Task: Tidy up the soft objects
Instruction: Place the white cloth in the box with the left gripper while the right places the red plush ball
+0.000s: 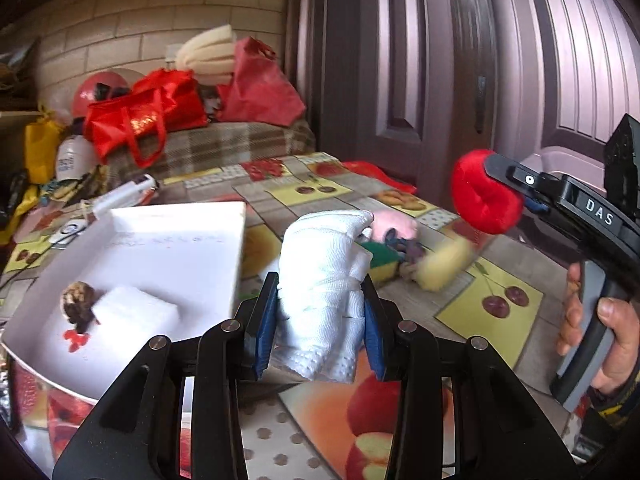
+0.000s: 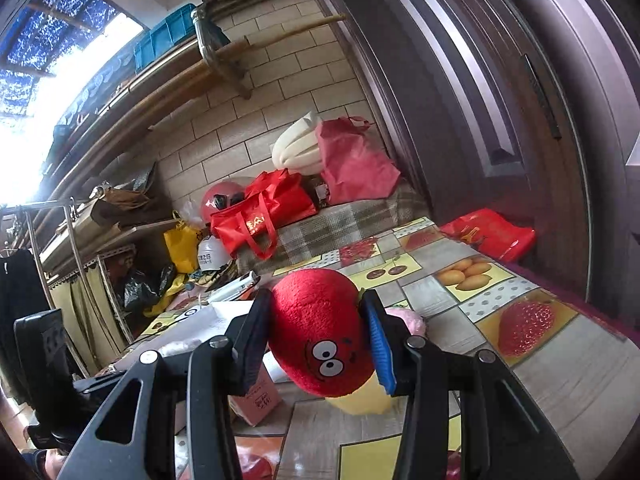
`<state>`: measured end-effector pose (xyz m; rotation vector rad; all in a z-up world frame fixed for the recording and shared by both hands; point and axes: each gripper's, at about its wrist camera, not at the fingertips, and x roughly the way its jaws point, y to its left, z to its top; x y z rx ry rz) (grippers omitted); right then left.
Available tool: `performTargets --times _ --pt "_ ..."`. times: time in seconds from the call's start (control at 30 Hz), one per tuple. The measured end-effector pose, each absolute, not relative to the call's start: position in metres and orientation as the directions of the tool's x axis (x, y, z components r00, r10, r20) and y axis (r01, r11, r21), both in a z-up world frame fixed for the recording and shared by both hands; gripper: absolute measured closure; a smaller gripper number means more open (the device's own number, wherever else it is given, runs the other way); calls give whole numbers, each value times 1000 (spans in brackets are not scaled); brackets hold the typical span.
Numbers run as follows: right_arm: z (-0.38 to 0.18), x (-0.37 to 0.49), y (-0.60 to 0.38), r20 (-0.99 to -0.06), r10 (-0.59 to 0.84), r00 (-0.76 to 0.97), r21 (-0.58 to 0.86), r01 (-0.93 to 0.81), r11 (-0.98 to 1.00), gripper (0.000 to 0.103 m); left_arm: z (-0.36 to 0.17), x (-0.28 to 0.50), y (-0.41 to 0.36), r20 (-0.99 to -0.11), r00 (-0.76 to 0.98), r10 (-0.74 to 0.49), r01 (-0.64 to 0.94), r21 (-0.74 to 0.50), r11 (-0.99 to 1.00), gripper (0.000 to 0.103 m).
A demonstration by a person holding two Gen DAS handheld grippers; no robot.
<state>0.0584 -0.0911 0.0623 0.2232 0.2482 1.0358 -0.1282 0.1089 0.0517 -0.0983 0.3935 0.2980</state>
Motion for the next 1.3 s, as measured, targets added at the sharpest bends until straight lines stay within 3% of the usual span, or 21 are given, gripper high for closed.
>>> performTargets --times 0.73,1.3 --pt "62 19 -46 -134 892 432 158 -879 449 58 52 -171 156 -321 837 443 -478 -36 877 66" --pt "52 4 13 -209 912 353 155 -909 387 58 47 -190 218 -326 746 580 -626 -49 778 66"
